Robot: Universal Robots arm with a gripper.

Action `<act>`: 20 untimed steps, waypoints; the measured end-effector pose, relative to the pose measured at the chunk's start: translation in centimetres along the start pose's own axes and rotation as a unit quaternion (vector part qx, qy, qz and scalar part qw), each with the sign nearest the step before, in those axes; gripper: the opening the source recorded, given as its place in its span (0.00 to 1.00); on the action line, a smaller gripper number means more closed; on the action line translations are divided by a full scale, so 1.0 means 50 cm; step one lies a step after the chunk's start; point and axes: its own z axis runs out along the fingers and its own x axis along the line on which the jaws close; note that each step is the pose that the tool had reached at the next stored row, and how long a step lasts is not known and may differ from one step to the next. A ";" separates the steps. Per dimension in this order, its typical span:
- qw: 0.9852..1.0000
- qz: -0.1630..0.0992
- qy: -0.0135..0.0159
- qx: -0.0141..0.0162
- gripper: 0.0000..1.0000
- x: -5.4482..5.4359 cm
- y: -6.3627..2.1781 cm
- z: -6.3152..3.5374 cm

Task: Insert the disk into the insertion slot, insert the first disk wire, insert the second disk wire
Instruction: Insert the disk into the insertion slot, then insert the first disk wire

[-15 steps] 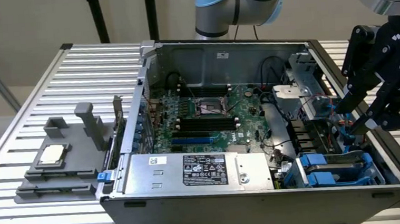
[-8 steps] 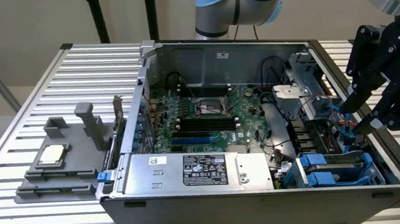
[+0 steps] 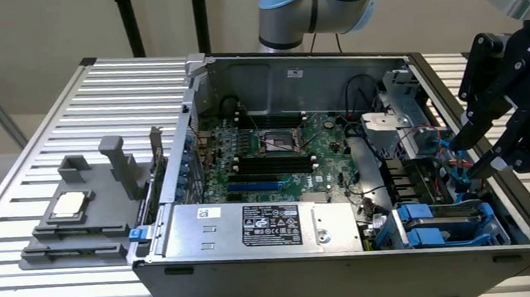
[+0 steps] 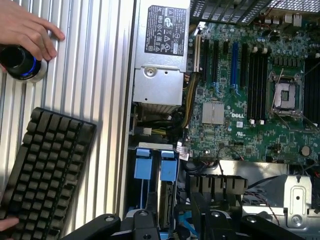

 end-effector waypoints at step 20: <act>1.000 0.000 0.000 0.000 0.40 0.003 -0.047 0.009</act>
